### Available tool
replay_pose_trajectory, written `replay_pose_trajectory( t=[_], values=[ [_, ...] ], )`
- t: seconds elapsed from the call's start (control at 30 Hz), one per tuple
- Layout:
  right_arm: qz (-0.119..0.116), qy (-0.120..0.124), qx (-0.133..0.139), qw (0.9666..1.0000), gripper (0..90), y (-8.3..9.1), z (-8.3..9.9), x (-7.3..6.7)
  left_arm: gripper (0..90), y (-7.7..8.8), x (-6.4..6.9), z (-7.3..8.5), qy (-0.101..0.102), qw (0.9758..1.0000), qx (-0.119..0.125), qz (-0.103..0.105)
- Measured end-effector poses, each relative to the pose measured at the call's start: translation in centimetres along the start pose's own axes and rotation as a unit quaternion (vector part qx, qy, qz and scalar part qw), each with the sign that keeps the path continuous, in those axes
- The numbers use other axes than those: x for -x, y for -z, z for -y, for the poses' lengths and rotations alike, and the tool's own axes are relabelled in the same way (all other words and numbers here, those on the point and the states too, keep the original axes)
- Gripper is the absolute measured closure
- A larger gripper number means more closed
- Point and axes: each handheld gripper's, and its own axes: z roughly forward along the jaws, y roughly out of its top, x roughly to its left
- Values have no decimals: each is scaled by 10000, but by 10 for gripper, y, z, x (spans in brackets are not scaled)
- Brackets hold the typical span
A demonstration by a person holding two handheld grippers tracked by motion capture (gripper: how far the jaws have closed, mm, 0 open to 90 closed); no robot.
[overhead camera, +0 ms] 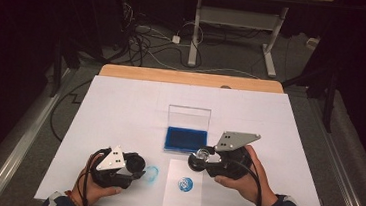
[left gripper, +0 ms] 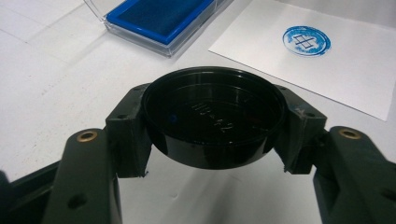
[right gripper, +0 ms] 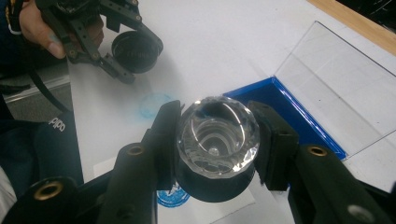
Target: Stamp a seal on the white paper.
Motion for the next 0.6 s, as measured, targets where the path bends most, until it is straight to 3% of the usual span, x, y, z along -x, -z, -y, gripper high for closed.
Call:
replay_pose_trajectory(
  t=[0.6],
  values=[
    [20, -23, 145, 9999, 578, 5, -3, 1, 365, -12, 7, -10, -92, 9998, -36, 199]
  ],
)
